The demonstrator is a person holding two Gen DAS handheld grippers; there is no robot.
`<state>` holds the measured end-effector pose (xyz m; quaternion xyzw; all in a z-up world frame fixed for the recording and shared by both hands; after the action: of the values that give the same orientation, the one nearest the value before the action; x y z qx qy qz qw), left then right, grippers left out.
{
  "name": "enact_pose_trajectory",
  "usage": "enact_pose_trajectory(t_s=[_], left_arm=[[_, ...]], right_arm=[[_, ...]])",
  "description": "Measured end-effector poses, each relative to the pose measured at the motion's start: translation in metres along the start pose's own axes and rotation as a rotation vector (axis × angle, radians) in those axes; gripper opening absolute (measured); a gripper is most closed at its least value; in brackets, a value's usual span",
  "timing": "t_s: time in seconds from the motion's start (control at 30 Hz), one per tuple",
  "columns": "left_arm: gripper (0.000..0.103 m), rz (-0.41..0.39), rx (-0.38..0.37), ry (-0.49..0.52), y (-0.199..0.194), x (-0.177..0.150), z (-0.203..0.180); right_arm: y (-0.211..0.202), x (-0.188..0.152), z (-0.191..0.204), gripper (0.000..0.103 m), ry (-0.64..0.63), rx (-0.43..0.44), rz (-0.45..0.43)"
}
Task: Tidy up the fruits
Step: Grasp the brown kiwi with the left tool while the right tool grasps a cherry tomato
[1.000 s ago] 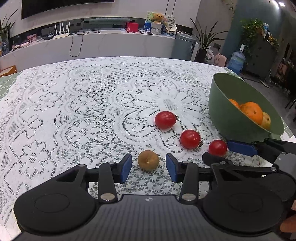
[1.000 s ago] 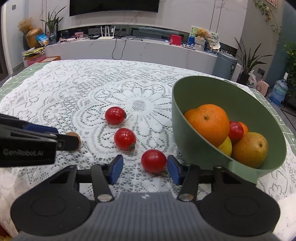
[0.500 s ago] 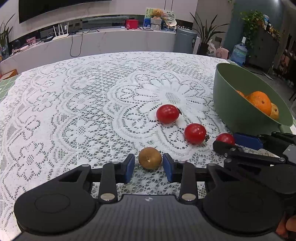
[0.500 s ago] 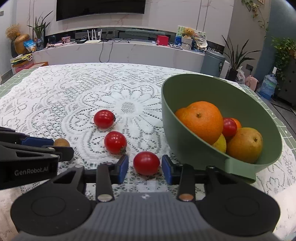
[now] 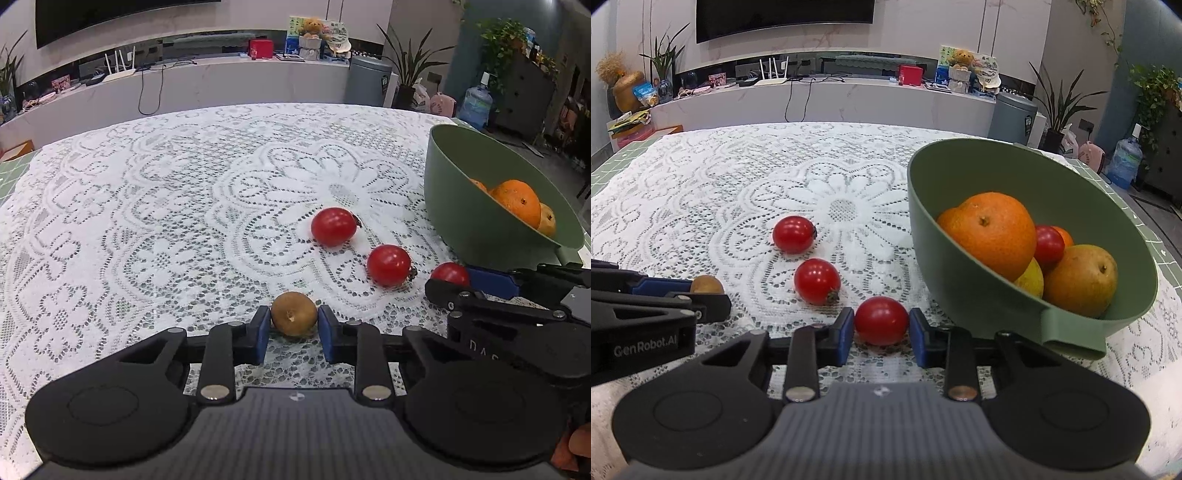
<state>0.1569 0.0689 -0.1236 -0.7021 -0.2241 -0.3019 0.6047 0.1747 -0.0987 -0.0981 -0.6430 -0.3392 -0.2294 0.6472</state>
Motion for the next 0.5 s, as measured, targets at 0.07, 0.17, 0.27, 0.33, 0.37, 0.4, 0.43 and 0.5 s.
enact_pose_trajectory(t_s=[0.07,0.17,0.27,0.33,0.37,0.4,0.43,0.5], left_arm=[[0.031,-0.01,0.001,-0.011,-0.002,0.001,0.001],[0.031,-0.019,-0.002,-0.019,-0.006,0.002,0.002],[0.031,-0.029,-0.003,-0.014,-0.009,0.002,0.001],[0.031,-0.031,-0.003,-0.012,-0.011,0.002,0.0],[0.031,-0.033,-0.002,-0.013,-0.011,0.001,0.0],[0.031,-0.036,0.0,-0.015,-0.013,0.001,0.0],[0.031,-0.04,0.003,-0.018,-0.014,0.001,0.0],[0.031,-0.053,0.0,-0.029,-0.019,0.001,0.001]], right_arm=[[-0.001,0.0,0.0,0.029,-0.001,0.003,-0.004],[-0.003,0.0,0.002,0.029,-0.007,0.013,-0.012],[-0.008,0.0,0.002,0.029,-0.012,0.031,-0.027],[-0.012,0.0,0.001,0.029,-0.016,0.044,-0.041],[-0.013,0.0,0.003,0.029,-0.017,0.052,-0.05],[-0.015,0.001,0.003,0.029,-0.018,0.062,-0.06],[-0.018,0.001,0.003,0.029,-0.021,0.071,-0.07],[-0.024,0.002,0.005,0.029,-0.027,0.087,-0.095]])
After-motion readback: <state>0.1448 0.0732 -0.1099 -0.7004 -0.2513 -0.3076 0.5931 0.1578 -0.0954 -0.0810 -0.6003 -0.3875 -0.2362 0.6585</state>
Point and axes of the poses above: each gripper's, at about its wrist camera, not at the fingertips, and y roughly the way its jaws point, z to its left, x to its top, the point moved 2 cm from there along y, roughly the way its jaws point, and after that the axes turned 3 degrees about -z, right-handed, at the moved point
